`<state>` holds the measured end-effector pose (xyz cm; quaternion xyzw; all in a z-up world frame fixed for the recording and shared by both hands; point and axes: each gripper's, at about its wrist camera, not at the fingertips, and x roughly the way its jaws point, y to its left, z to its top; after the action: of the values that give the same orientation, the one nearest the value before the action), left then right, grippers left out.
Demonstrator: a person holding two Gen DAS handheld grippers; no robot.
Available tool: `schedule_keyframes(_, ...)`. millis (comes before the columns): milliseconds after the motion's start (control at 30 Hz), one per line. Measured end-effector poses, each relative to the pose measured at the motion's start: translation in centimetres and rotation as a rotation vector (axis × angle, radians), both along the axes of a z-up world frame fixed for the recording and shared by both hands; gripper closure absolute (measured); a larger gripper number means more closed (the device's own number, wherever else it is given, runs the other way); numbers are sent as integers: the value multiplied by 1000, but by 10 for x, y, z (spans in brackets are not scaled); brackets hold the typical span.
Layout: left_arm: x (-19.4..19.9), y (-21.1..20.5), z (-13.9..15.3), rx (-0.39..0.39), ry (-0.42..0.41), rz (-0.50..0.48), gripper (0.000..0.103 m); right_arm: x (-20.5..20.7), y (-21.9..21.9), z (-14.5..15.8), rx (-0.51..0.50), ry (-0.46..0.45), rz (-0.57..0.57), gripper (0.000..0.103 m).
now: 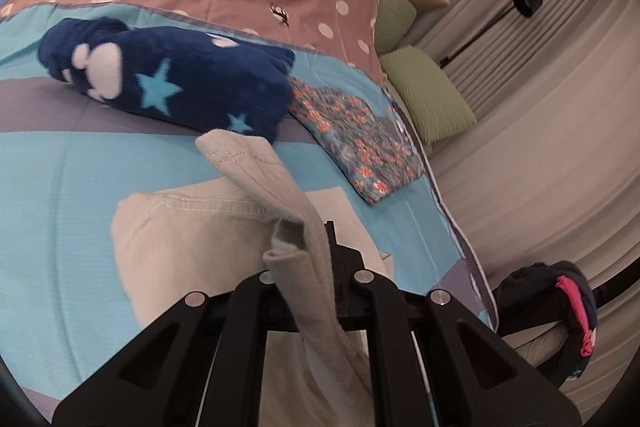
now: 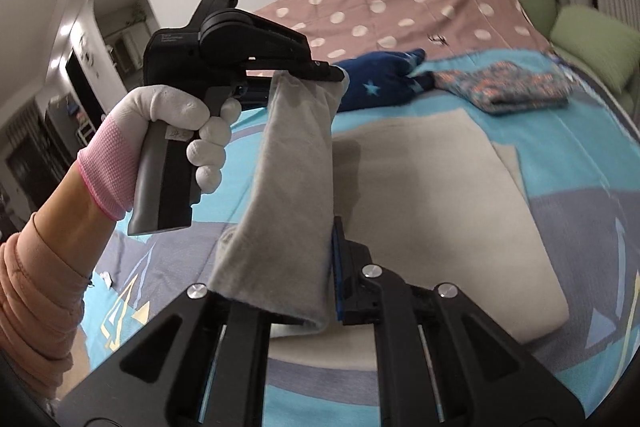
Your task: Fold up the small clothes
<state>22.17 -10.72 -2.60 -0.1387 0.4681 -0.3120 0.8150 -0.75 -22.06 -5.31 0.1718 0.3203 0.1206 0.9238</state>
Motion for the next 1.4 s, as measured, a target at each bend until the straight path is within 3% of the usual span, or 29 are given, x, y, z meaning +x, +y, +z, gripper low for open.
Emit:
schedule_keyframes(300, 2, -86, -22, 163, 11, -89, 96, -9, -69, -31, 173, 78, -94, 94)
schedule_keyframes(600, -8, -137, -40, 254, -9, -115, 96, -13, -99, -50, 222, 124, -153, 94)
schedule_keyframes(667, -7, -145, -44, 289, -1, -119, 91, -13, -101, -54, 223, 142, -149, 94)
schedule_keyframes(767, -9, -152, -42, 287, -5, -128, 74, -12, -107, -60, 212, 173, -169, 88)
schedule_keyframes(833, -15, -152, -26, 260, -76, -125, 62, -15, -112, -64, 211, 180, -181, 87)
schedule_keyframes(967, -35, -147, 7, 234, -189, -144, 58, -23, -122, -68, 239, 177, -191, 87)
schedule_keyframes(1067, -59, -131, 19, 249, -242, -165, 49, -29, -129, -68, 227, 175, -199, 87)
schedule_keyframes(1233, -109, -87, 7, 320, -284, -212, 47, -36, -137, -68, 225, 176, -205, 87)
schedule_keyframes(1333, -143, -47, -15, 353, -246, -212, 47, -40, -145, -67, 193, 179, -239, 76)
schedule_keyframes(1400, -160, -24, -28, 395, -233, -187, 47, -46, -148, -64, 177, 166, -265, 76)
